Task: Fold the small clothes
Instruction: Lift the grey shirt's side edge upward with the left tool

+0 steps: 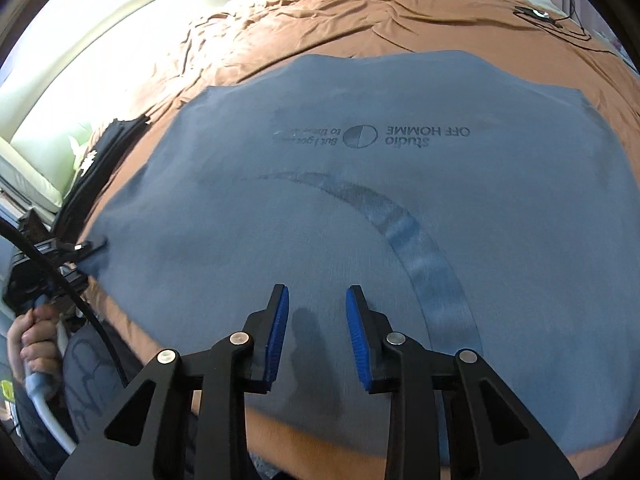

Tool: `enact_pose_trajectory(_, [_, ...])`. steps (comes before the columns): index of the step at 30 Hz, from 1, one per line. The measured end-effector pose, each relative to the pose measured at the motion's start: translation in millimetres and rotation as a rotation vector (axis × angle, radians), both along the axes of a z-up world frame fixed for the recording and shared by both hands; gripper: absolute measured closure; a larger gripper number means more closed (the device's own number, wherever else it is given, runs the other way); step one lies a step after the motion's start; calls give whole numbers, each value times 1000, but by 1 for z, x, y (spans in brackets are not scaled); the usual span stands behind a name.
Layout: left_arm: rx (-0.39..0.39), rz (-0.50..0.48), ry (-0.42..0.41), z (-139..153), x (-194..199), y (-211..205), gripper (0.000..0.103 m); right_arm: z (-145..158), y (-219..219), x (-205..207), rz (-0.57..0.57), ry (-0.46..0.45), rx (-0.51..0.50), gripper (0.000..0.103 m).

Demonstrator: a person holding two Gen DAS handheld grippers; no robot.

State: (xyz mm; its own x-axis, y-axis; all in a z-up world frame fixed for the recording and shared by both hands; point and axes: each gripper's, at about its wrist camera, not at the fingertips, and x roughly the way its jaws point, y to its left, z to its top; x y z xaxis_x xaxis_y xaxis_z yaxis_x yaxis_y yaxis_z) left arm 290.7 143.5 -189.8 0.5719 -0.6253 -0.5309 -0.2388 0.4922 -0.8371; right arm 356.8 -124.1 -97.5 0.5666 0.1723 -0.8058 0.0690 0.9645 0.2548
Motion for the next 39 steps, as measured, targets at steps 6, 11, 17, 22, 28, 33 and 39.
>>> enact_pose_trajectory(6, [-45, 45, 30, -12, -6, 6, 94, -7, 2, 41, -26, 37, -66, 81])
enact_pose_trajectory(11, [-54, 69, 26, -13, -11, 9, 94, -5, 4, 72, -40, 38, -106, 81])
enact_pose_trajectory(17, [-56, 84, 38, -15, -14, 10, 94, -6, -2, 109, -58, 37, -103, 81])
enact_pose_trajectory(22, [-57, 88, 41, -13, -13, 7, 94, -7, -15, 133, -79, 50, -74, 81])
enact_pose_trajectory(28, [-73, 90, 44, -14, -11, 7, 94, -5, -33, 159, -96, 68, -42, 81])
enact_pose_trajectory(33, [-84, 94, 41, -15, -12, 9, 94, -4, -41, 179, -111, 80, -24, 81])
enact_pose_trajectory(39, [-95, 93, 38, -16, -11, 11, 94, -7, -46, 205, -131, 89, -40, 81])
